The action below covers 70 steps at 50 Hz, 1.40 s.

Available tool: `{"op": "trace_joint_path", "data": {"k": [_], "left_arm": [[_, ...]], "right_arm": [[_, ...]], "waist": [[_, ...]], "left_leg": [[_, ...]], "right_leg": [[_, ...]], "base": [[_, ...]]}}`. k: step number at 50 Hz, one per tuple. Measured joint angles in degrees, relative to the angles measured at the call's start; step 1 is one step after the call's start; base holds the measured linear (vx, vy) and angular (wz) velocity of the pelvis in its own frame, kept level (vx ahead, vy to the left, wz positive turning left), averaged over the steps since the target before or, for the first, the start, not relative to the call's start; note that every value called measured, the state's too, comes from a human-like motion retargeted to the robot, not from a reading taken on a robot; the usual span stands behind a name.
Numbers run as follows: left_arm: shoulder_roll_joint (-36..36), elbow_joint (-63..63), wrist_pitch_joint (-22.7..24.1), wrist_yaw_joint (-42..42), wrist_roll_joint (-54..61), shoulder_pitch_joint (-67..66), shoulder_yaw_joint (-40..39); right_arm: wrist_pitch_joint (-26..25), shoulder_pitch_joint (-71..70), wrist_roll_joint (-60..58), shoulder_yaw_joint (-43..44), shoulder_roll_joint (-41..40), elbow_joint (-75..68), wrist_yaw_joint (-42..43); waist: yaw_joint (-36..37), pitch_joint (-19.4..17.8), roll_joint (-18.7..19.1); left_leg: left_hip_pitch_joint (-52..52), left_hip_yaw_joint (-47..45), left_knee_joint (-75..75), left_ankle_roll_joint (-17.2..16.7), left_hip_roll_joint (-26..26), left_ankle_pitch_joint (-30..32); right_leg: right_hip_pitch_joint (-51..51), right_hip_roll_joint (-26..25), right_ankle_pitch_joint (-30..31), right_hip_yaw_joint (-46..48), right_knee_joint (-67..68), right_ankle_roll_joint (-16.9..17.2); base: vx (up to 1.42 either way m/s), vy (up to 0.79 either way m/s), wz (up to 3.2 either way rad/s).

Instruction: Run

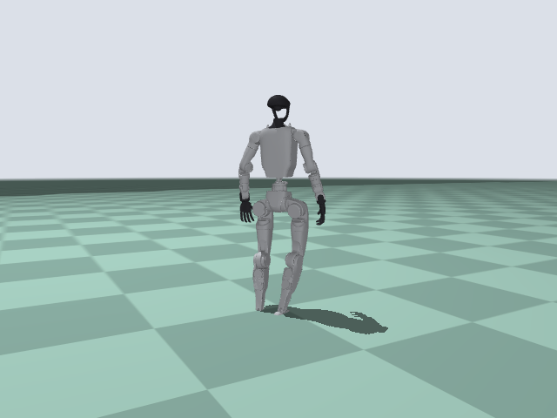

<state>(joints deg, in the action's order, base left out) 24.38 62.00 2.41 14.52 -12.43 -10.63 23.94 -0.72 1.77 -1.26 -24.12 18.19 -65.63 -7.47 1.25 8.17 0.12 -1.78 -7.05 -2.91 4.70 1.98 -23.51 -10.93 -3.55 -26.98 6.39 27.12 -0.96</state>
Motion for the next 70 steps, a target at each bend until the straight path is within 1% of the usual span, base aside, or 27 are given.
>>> {"op": "trace_joint_path", "data": {"k": [4, 7, 10, 13, 17, 20, 21, 22, 23, 25, 27, 28, 30, 32, 35, 37, 40, 44, 48, 50, 52, 55, 58, 63, 65, 68, 70], "left_arm": [[0.44, -1.39, 2.08, -1.65, 0.15, 3.34, 0.24], [1.63, -6.62, 3.87, -4.36, 0.93, 6.40, 0.30], [3.69, -16.22, 6.25, -8.59, 2.92, 10.27, -0.21], [6.08, -28.66, 8.58, -13.98, 6.71, 14.42, -2.11], [8.38, -44.30, 10.87, -22.31, 12.93, 18.42, -7.15], [8.32, -52.49, 12.13, -28.77, 16.75, 18.51, -11.43], [7.81, -54.78, 12.05, -31.17, 17.87, 17.12, -13.02], [7.19, -56.25, 12.07, -33.17, 18.77, 15.73, -14.30], [6.34, -56.06, 12.31, -34.40, 19.22, 14.34, -14.95], [4.80, -54.39, 12.76, -36.80, 20.41, 10.74, -16.47], [3.27, -50.66, 12.23, -37.20, 21.08, 6.58, -16.75], [2.62, -48.05, 11.97, -36.77, 21.36, 4.54, -16.83], [1.28, -43.29, 10.70, -35.05, 21.61, 0.22, -16.41], [0.61, -38.77, 9.52, -31.96, 22.01, -3.82, -16.10], [0.34, -34.59, 8.30, -26.97, 22.71, -9.81, -15.97], [1.53, -34.60, 8.27, -22.72, 23.68, -13.34, -16.79], [2.73, -37.97, 8.54, -19.35, 25.40, -18.10, -17.12], [3.66, -44.25, 9.29, -18.91, 28.93, -18.41, -16.73], [4.47, -51.01, 10.27, -22.55, 33.47, -12.35, -16.03], [5.65, -54.73, 11.29, -24.48, 35.25, -7.75, -16.37], [7.43, -58.08, 12.31, -26.78, 36.13, -1.97, -17.25], [9.54, -61.42, 13.62, -30.42, 36.65, 6.47, -18.63], [9.05, -63.35, 15.02, -33.09, 37.53, 9.43, -20.17], [4.91, -62.93, 16.26, -34.59, 38.17, 5.76, -21.48], [3.27, -61.67, 15.79, -33.86, 38.65, 3.39, -21.69], [1.22, -58.93, 14.35, -31.32, 39.87, -0.68, -21.66], [0.48, -56.88, 13.21, -29.15, 40.28, -3.40, -21.68]], "right_arm": [[1.82, -0.82, 0.84, -0.10, 0.25, -0.98, 0.96], [3.12, -0.55, 1.87, 0.07, 0.79, 0.63, 2.77], [4.76, 0.63, 3.28, 0.51, 1.23, 4.48, 5.41], [6.96, 2.89, 5.06, 1.59, 1.05, 11.37, 8.65], [10.27, 6.83, 6.97, 4.39, 1.84, 23.72, 14.18], [12.76, 9.69, 7.15, 6.75, 3.14, 34.43, 18.86], [12.59, 11.39, 6.98, 7.49, 4.39, 40.18, 20.72], [12.77, 12.56, 6.86, 8.09, 5.25, 44.78, 22.28], [13.65, 12.69, 6.87, 8.44, 5.36, 47.06, 23.20], [14.42, 13.15, 7.17, 8.78, 6.51, 54.02, 25.32], [15.42, 11.72, 7.46, 8.55, 6.68, 58.08, 26.03], [15.55, 10.68, 7.79, 8.11, 6.94, 60.23, 26.15], [16.15, 8.19, 8.18, 7.28, 7.06, 63.53, 25.91], [16.48, 5.18, 8.80, 6.52, 7.28, 66.63, 25.11], [16.86, 1.15, 9.95, 6.32, 7.90, 70.43, 24.04], [16.69, -0.75, 11.94, 7.20, 8.77, 71.97, 22.83], [16.67, 0.57, 14.25, 8.10, 9.11, 72.23, 21.60], [15.99, 7.24, 16.41, 8.19, 8.60, 67.97, 20.19], [15.49, 13.04, 17.31, 7.70, 8.04, 63.24, 20.31], [15.36, 15.27, 17.57, 7.84, 8.10, 62.23, 20.88], [15.58, 16.79, 17.79, 8.65, 8.26, 62.36, 21.66], [16.21, 18.17, 18.61, 10.33, 8.12, 63.37, 23.13], [16.58, 18.71, 19.88, 10.71, 7.85, 64.17, 24.29], [16.75, 18.10, 21.66, 9.40, 6.77, 64.71, 23.71], [16.75, 16.96, 22.06, 8.75, 6.41, 64.96, 23.03], [16.85, 14.35, 21.75, 7.75, 6.35, 65.82, 22.31], [16.83, 11.99, 21.18, 7.37, 6.61, 66.55, 21.79]], "waist": [[-0.91, -0.35, -2.07], [-1.75, -0.23, -3.90], [-2.90, 0.13, -5.74], [-4.48, 0.34, -7.61], [-7.05, 0.10, -10.09], [-8.21, 0.29, -11.33], [-8.25, 1.52, -10.37], [-8.19, 2.39, -10.04], [-7.96, 2.54, -10.96], [-6.88, 3.33, -10.44], [-5.38, 3.45, -11.50], [-4.29, 3.52, -11.06], [-2.27, 3.21, -11.56], [-0.09, 2.77, -11.19], [2.85, 1.65, -9.78], [5.10, 1.43, -6.80], [6.31, 1.80, -4.74], [4.19, 2.48, -4.11], [-0.26, 1.76, -3.99], [-2.71, 1.00, -3.79], [-5.07, -0.01, -4.03], [-8.05, -1.05, -5.58], [-8.32, -0.90, -5.47], [-6.51, 1.60, -6.06], [-5.25, 2.25, -6.46], [-3.05, 2.32, -7.08], [-1.78, 2.12, -7.37]], "left_leg": [[1.01, -0.28, -1.56, 0.93, 3.12, -1.12], [2.48, -0.52, -2.93, 1.92, 5.71, -2.25], [4.66, -0.75, -5.11, 3.07, 8.20, -3.78], [7.46, -1.19, -8.78, 3.91, 10.42, -6.12], [11.44, -1.82, -15.43, 4.37, 12.71, -9.18], [14.20, -2.46, -19.69, 4.16, 13.34, -9.65], [15.31, -2.18, -19.21, 4.07, 12.57, -8.76], [16.25, -1.99, -19.42, 3.99, 12.15, -8.01], [16.88, -2.00, -20.98, 3.92, 12.46, -7.56], [17.50, -0.83, -22.00, 3.54, 11.14, -6.33], [19.32, -0.38, -26.49, 3.23, 10.64, -5.90], [20.45, 0.06, -29.44, 3.17, 9.23, -6.38], [23.23, 0.38, -36.32, 2.93, 7.91, -7.36], [26.54, 0.84, -44.40, 2.49, 5.69, -9.11], [31.31, 0.35, -56.97, 2.46, 1.19, -12.37], [33.98, 0.57, -63.40, 2.56, -4.13, -14.75], [34.78, 0.15, -66.22, 2.91, -6.85, -15.37], [30.92, -0.52, -60.62, 2.92, -3.52, -13.90], [25.73, -0.60, -53.23, 4.19, 1.65, -15.87], [24.17, -0.60, -51.33, 4.15, 3.41, -18.96], [23.10, -1.08, -49.53, 3.57, 4.99, -22.15], [21.77, -2.53, -45.68, 2.44, 7.51, -22.93], [20.02, -2.21, -42.61, 1.76, 7.40, -21.20], [18.54, 0.70, -37.59, 0.45, 6.87, -12.32], [19.21, 1.12, -39.19, 0.42, 5.88, -10.83], [21.67, 1.09, -46.43, 0.57, 4.08, -14.17], [23.51, 0.47, -52.83, 1.54, 2.10, -18.25]], "right_leg": [[-5.04, 3.45, -5.17, -1.03, 10.31, -0.04], [-8.73, 6.13, -8.46, -2.20, 16.58, -0.54], [-12.26, 8.67, -11.48, -3.49, 21.86, -1.39], [-15.93, 10.96, -13.76, -5.05, 27.52, -2.32], [-21.41, 13.95, -11.97, -7.26, 36.90, -1.95], [-24.77, 16.22, -9.52, -7.49, 42.95, -2.44], [-26.14, 15.72, -8.21, -6.77, 43.07, -2.61], [-27.06, 15.60, -7.15, -6.36, 43.38, -2.68], [-27.07, 16.27, -6.59, -6.60, 44.07, -2.58], [-25.96, 15.11, -5.24, -5.29, 41.91, -3.02], [-24.46, 14.77, -5.17, -5.05, 40.07, -3.21], [-23.10, 13.41, -4.97, -4.24, 37.95, -3.35], [-21.49, 12.09, -5.82, -4.05, 35.87, -3.53], [-20.14, 9.98, -7.54, -3.41, 34.05, -4.38], [-19.20, 7.25, -11.79, -1.91, 33.61, -5.88], [-17.74, 3.19, -12.12, -0.12, 30.24, -7.06], [-16.66, 1.02, -11.32, 0.39, 27.61, -7.84], [-17.29, 1.63, -7.06, -1.46, 29.09, -7.13], [-21.99, 4.84, -2.64, -2.93, 40.30, -6.02], [-25.13, 6.34, -3.72, -3.65, 46.52, -6.26], [-28.10, 8.14, -6.45, -4.44, 50.98, -6.81], [-31.39, 11.62, -9.45, -5.82, 54.36, -6.93], [-30.85, 11.52, -9.21, -5.59, 51.92, -7.11], [-26.10, 9.39, -4.69, -4.73, 42.62, -6.52], [-23.57, 8.25, -4.26, -4.36, 39.07, -6.66], [-20.85, 6.80, -6.93, -4.09, 36.80, -7.03], [-19.79, 6.30, -11.29, -3.48, 36.78, -7.62]], "base": [[0.00, 0.00, 0.00], [0.00, 0.00, 0.00], [-0.04, 0.02, 0.11], [-0.06, 0.02, 0.20], [-0.04, 0.01, 0.16], [0.00, 0.00, 0.00], [0.00, 0.00, 0.00], [0.03, -0.06, -0.07], [0.03, -0.07, -0.14], [0.06, -0.08, -0.23], [0.05, -0.09, -0.28], [0.06, -0.09, -0.38], [0.04, -0.08, -0.36], [0.03, -0.07, -0.42], [0.03, -0.05, -0.51], [0.07, -0.02, -0.72], [0.07, 0.02, -0.41], [0.05, 0.07, -0.05], [-0.01, 0.09, 0.08], [-0.04, 0.08, 0.13], [-0.04, 0.06, 0.31], [-0.03, 0.01, 0.46], [0.02, -0.03, 0.10], [0.07, -0.12, 0.05], [0.07, -0.13, 0.03], [0.03, -0.12, 0.00], [0.01, -0.10, 0.01]]}}
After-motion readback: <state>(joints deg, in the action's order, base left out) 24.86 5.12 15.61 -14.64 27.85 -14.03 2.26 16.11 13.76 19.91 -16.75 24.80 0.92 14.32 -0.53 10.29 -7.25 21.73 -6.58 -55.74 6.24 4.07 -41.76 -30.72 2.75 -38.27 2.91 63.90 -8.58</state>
